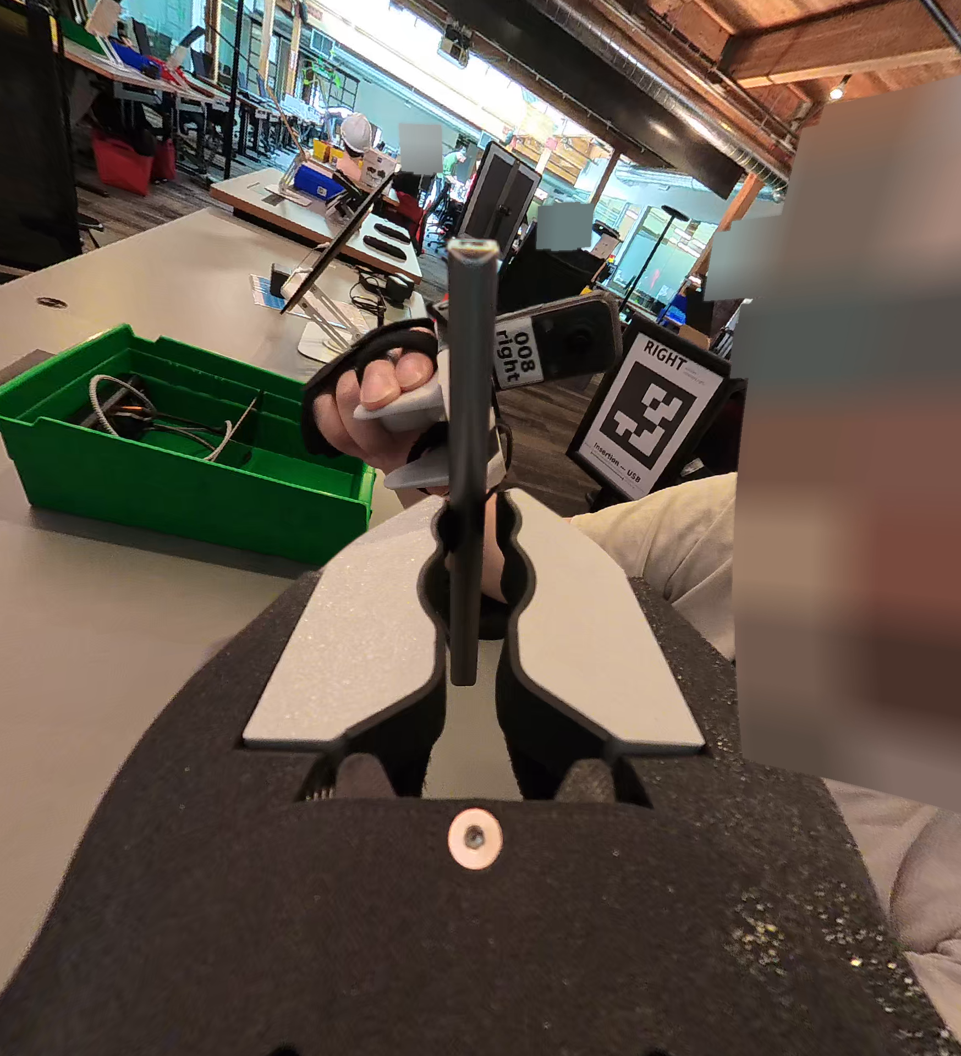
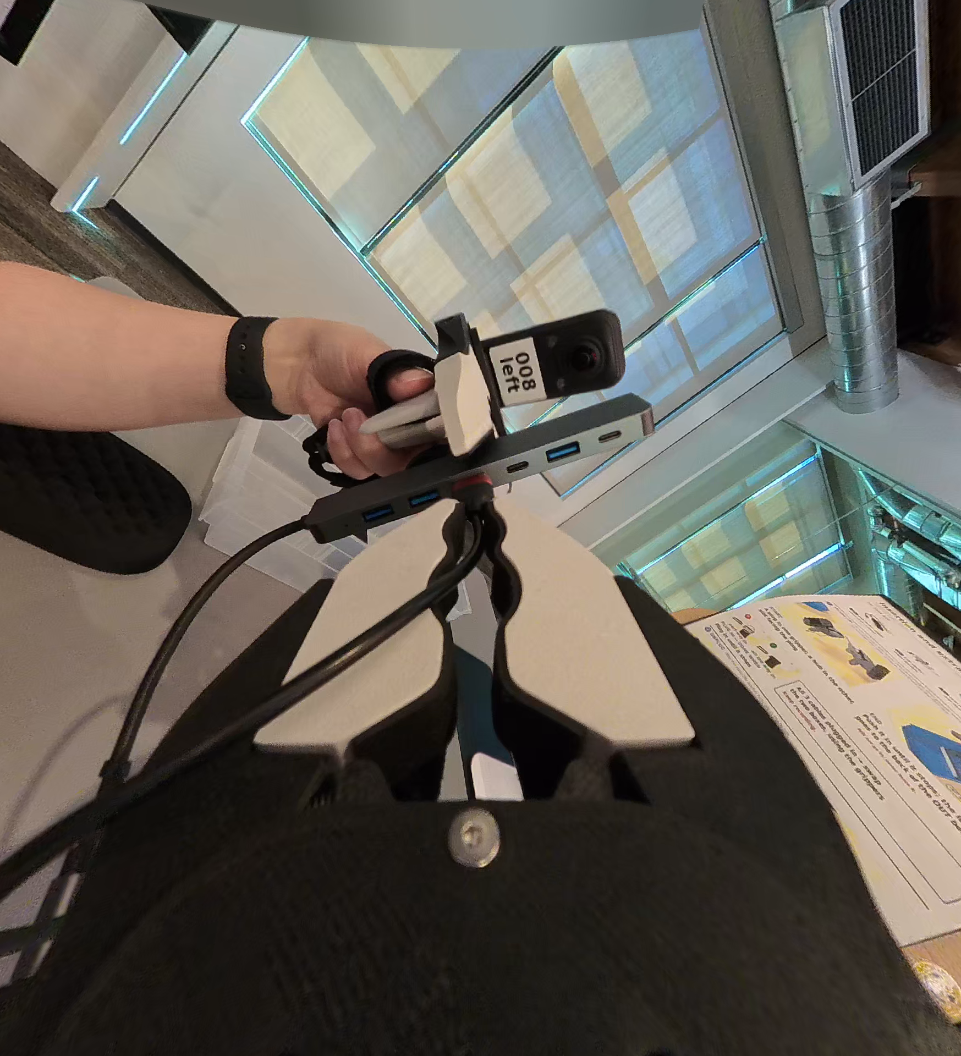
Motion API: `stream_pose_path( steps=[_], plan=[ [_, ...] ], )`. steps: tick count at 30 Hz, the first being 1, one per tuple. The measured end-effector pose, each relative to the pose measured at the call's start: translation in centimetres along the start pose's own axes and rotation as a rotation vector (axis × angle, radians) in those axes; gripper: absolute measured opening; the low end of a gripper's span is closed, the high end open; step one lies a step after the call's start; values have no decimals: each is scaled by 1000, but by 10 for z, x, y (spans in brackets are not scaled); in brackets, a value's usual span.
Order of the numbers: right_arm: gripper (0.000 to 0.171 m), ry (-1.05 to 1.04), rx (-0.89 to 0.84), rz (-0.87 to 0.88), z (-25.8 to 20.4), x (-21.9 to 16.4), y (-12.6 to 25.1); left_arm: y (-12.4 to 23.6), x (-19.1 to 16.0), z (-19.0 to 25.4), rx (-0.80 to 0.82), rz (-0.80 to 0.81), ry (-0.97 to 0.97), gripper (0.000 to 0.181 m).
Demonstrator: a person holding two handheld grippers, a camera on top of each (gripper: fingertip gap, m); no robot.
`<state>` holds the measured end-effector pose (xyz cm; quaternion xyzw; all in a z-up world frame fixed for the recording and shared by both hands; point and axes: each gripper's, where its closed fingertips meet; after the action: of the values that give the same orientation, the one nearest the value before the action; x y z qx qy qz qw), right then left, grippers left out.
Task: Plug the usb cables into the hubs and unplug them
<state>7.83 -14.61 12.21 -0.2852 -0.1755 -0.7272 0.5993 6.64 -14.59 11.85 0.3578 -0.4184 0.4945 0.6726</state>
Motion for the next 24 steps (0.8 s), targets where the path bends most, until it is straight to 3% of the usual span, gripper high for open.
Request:
stream_pose_path(
  steps=[1,24],
  plan=[
    [7,2,-3,3,0,1,-1,0,1,0,-9,7,13,15],
    [7,32,21,8,-11,2,-7,5,-13,0,-66,-79,69,11]
  ],
)
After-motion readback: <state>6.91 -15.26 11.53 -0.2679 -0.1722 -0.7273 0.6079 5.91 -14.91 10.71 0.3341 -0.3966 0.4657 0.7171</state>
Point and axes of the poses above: each gripper's, where its closed fingertips meet, y back along the fingers, x out of its top, z = x × y across the jaws, and after that the axes turned 2 degrees about x, right-handed
